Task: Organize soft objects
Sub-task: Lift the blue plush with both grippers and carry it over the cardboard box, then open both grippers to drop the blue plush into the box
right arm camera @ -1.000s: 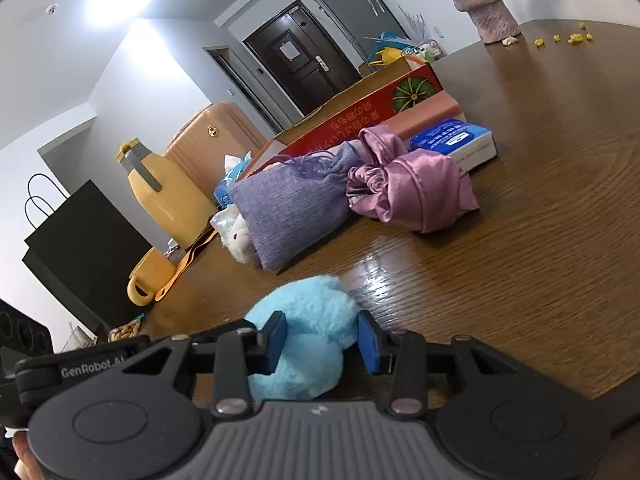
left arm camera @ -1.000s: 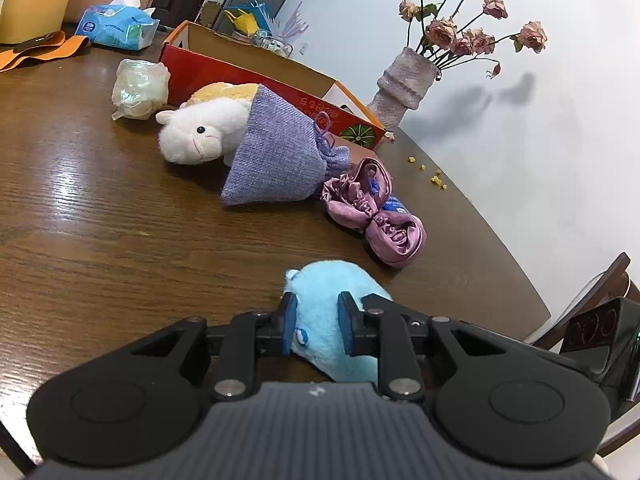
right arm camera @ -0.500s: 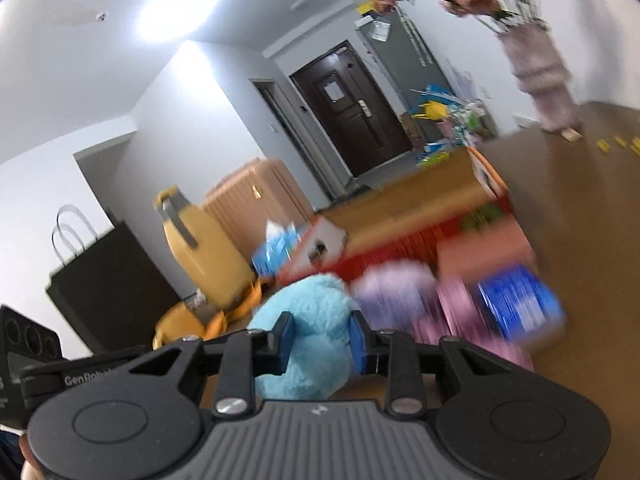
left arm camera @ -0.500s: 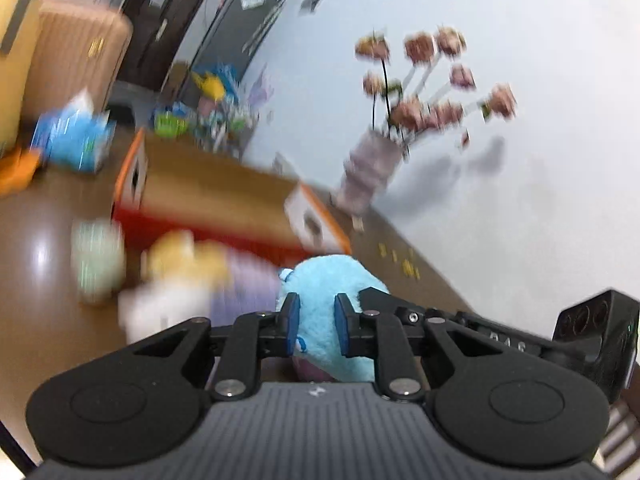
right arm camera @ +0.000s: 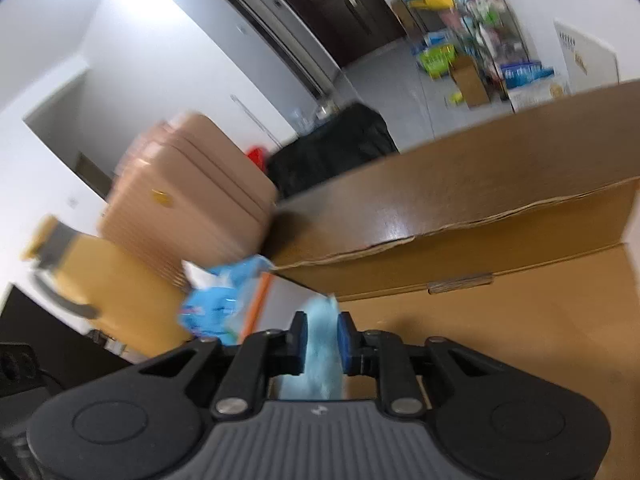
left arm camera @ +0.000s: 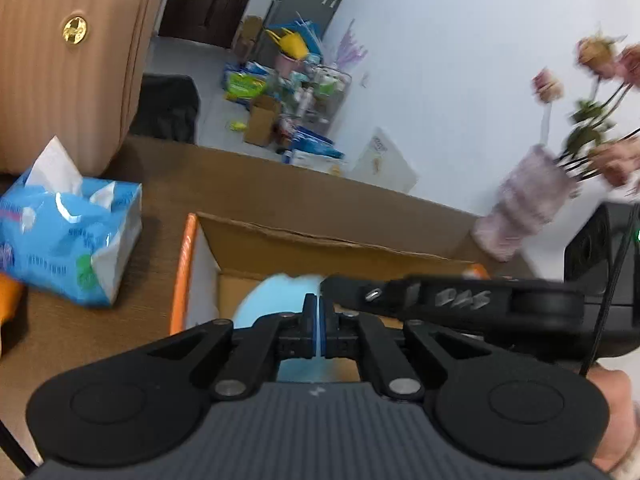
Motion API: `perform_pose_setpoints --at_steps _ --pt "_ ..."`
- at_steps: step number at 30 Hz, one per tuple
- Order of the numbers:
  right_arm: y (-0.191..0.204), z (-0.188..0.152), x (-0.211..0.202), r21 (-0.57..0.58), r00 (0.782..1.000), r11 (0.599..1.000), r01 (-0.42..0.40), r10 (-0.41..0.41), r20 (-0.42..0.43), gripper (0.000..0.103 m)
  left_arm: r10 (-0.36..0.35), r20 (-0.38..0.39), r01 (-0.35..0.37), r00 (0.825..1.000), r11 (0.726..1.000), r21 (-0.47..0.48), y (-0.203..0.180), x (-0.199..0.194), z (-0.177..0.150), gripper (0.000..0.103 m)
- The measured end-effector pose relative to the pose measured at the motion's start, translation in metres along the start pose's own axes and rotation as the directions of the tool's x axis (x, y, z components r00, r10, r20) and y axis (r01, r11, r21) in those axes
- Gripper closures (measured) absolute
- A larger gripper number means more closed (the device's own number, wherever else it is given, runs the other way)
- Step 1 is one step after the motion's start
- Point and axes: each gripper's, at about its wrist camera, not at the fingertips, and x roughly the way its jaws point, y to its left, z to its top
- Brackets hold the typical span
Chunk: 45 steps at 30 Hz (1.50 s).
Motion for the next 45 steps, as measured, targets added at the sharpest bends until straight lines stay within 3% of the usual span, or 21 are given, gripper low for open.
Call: perform_pose_setpoints --at_steps 3,6,9,13,15,17,18,20,22,24,28,36,40,43,45 --pt "-0.001 0.001 0.035 -0.079 0.993 0.99 0.115 -0.117 -0.019 0.084 0.064 0.002 -0.064 0.998 0.997 0.048 0.001 0.016 -0.002 0.099" --pt "-0.013 -0.002 0.045 -0.059 0.99 0.989 0.137 -0.14 -0.035 0.084 0.079 0.022 -0.08 0.997 0.994 0.081 0.005 0.009 -0.002 0.098" --pt "-0.011 -0.001 0.031 -0.092 0.984 0.979 0.18 -0.18 0.004 0.081 0.138 0.048 -0.142 0.989 0.983 0.115 0.005 -0.007 0.0 0.097" --pt "-0.002 0.0 -0.022 -0.138 0.975 0.966 0.22 -0.214 0.056 0.073 0.185 0.091 -0.196 0.979 0.97 0.144 -0.001 -0.048 0.003 0.095" --pt "0.007 -0.003 -0.06 -0.177 0.966 0.951 0.254 -0.239 0.1 0.065 0.22 0.129 -0.241 0.967 0.955 0.176 -0.006 -0.074 0.003 0.082" --pt "0.015 -0.01 -0.1 -0.214 0.948 0.927 0.307 -0.278 0.155 0.054 0.266 0.191 -0.304 0.945 0.93 0.207 -0.015 -0.105 -0.006 0.052" --pt "0.019 -0.014 -0.121 -0.229 0.94 0.916 0.328 -0.292 0.177 0.049 0.288 0.226 -0.336 0.931 0.916 0.218 -0.02 -0.119 -0.011 0.047" --pt "0.027 -0.028 -0.163 -0.254 0.92 0.894 0.369 -0.314 0.235 0.041 0.319 0.299 -0.393 0.899 0.89 0.232 -0.029 -0.146 -0.025 0.013" --pt "0.034 -0.05 -0.203 -0.284 0.893 0.866 0.411 -0.321 0.314 0.011 0.321 0.395 -0.43 0.861 0.874 0.226 -0.041 -0.175 -0.044 0.003" --pt "0.041 -0.077 -0.238 -0.315 0.856 0.838 0.446 -0.296 0.423 0.003 0.308 0.464 -0.45 0.83 0.862 0.233 -0.053 -0.2 -0.063 0.001" --pt "0.048 -0.118 -0.281 -0.311 0.811 0.82 0.48 -0.279 0.515 0.002 0.277 0.481 -0.423 0.832 0.877 0.227 -0.072 -0.234 -0.09 0.0" --pt "0.064 -0.161 -0.318 -0.313 0.792 0.822 0.476 -0.246 0.559 0.001 0.24 0.534 -0.4 0.81 0.893 0.206 -0.09 -0.287 -0.126 0.0" --pt "0.071 -0.193 -0.326 -0.306 0.769 0.82 0.484 -0.232 0.595 0.001 0.259 0.546 -0.414 0.797 0.892 0.181 -0.088 -0.303 -0.15 0.0" --pt "0.07 -0.234 -0.334 -0.306 0.749 0.815 0.492 -0.217 0.626 0.0 0.291 0.568 -0.453 0.769 0.876 0.164 -0.088 -0.314 -0.19 0.0" --pt "0.069 -0.266 -0.338 -0.32 0.746 0.812 0.488 -0.198 0.635 0.0 0.291 0.573 -0.46 0.766 0.871 0.173 -0.089 -0.32 -0.225 0.0"
